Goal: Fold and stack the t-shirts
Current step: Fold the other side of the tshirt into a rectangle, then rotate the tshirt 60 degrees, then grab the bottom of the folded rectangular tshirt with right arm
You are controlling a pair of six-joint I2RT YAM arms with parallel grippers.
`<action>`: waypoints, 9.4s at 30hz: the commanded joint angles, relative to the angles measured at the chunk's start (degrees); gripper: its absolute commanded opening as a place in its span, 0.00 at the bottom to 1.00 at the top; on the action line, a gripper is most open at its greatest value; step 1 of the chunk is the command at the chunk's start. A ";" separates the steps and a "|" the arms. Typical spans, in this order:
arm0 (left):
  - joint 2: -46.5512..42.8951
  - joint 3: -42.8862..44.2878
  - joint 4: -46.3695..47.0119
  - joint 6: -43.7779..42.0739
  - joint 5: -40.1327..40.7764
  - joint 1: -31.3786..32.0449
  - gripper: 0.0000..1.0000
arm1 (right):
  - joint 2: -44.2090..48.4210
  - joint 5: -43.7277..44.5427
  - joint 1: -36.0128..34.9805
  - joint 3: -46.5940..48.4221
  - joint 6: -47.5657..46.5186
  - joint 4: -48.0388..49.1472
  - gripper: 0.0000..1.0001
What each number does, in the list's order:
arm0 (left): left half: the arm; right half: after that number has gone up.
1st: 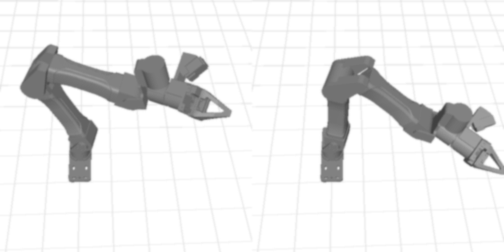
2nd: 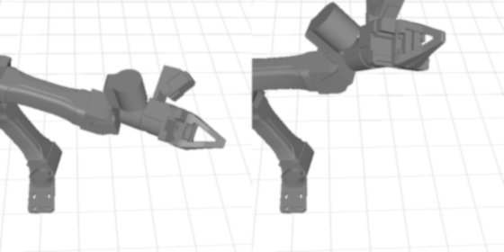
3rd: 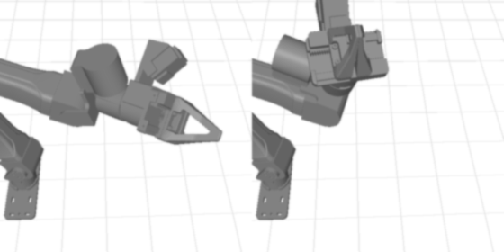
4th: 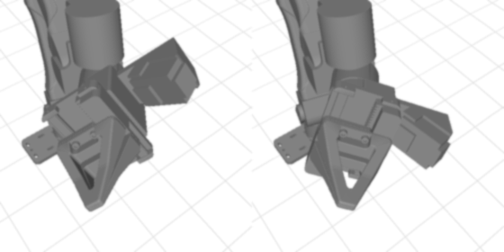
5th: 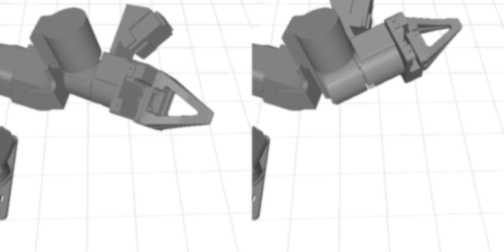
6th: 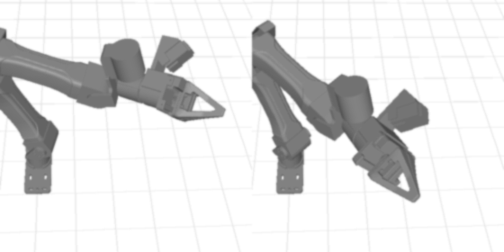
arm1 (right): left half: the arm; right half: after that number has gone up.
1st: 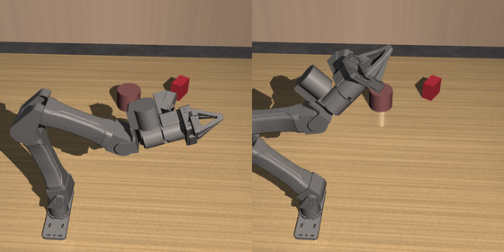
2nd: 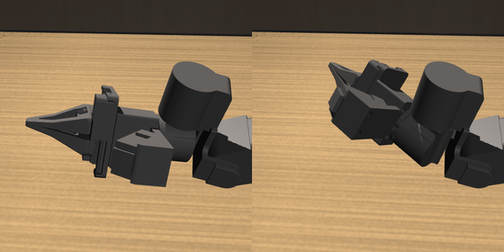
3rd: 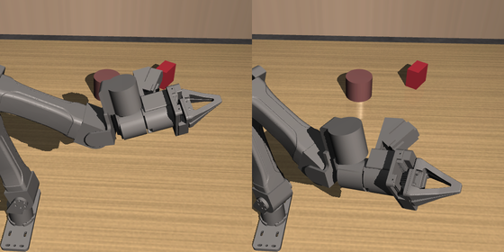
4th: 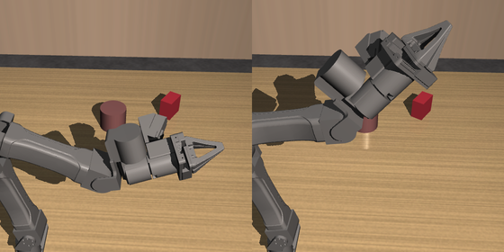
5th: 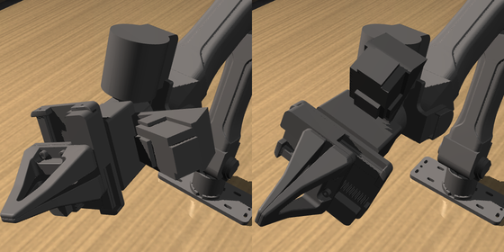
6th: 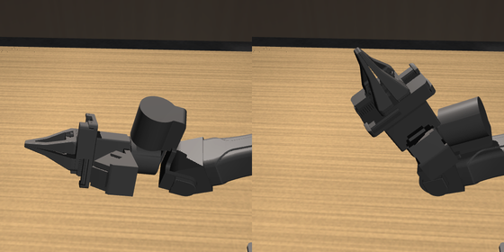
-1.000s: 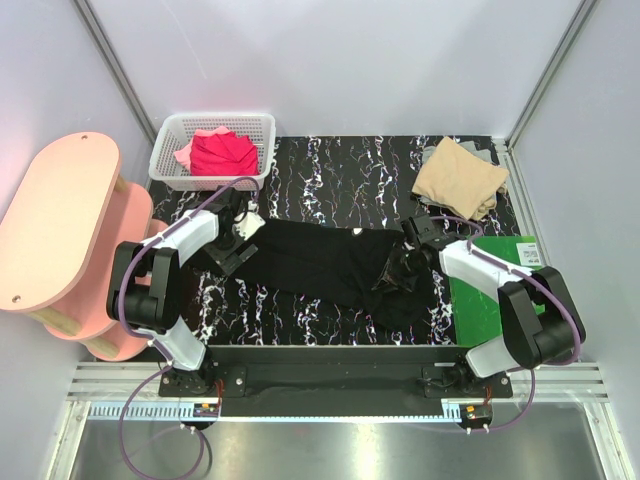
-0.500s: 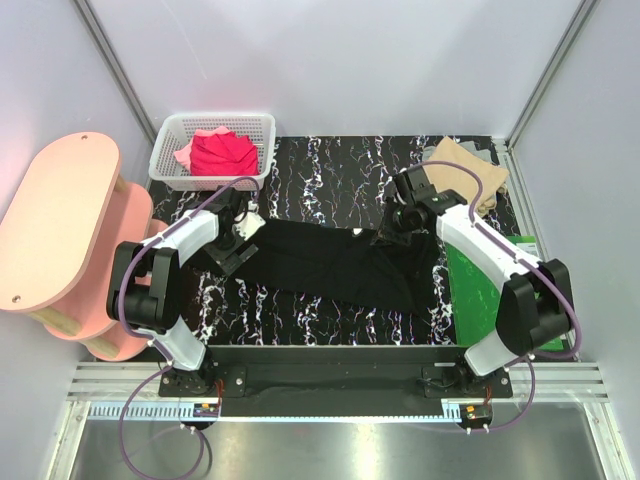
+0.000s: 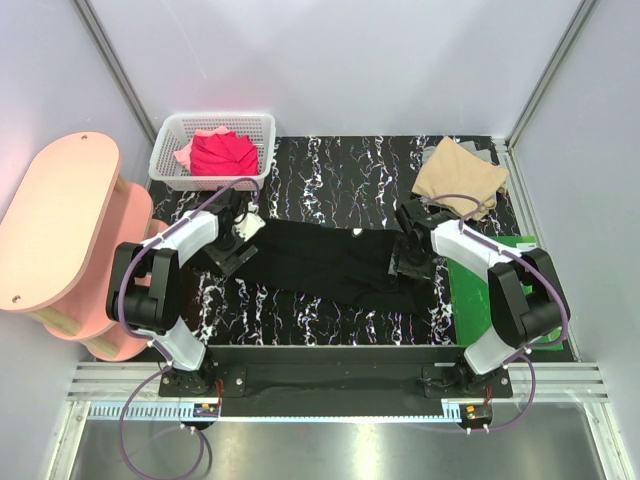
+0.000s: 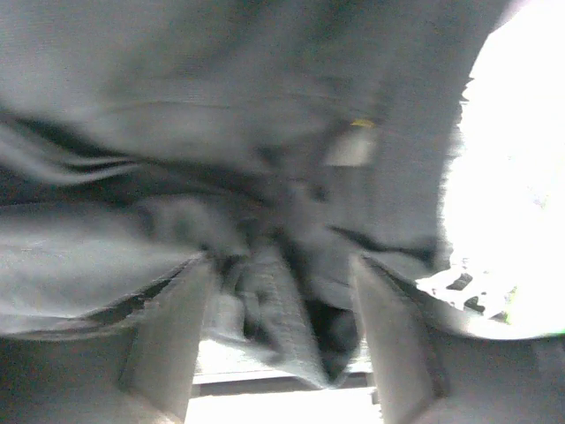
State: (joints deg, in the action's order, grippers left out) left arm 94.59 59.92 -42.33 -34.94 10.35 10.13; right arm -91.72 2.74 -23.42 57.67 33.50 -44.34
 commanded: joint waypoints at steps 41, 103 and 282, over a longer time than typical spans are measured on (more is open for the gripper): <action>-2.39 -0.51 1.63 -0.83 0.11 -0.90 0.95 | -7.52 -19.37 -2.77 8.86 -6.16 6.02 0.00; -11.27 8.70 -8.99 -0.14 -12.36 -6.18 0.99 | 4.17 -11.78 -5.94 -6.00 5.88 6.28 0.86; -27.53 11.80 -8.04 22.63 -26.08 -23.67 0.99 | -26.74 32.06 -55.14 42.08 -28.83 -0.40 0.90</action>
State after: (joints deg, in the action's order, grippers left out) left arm 66.65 71.05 -54.17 -14.04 -11.55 -13.32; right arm -114.50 29.56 -77.32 97.60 6.70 -47.40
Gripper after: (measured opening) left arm 0.987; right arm 0.896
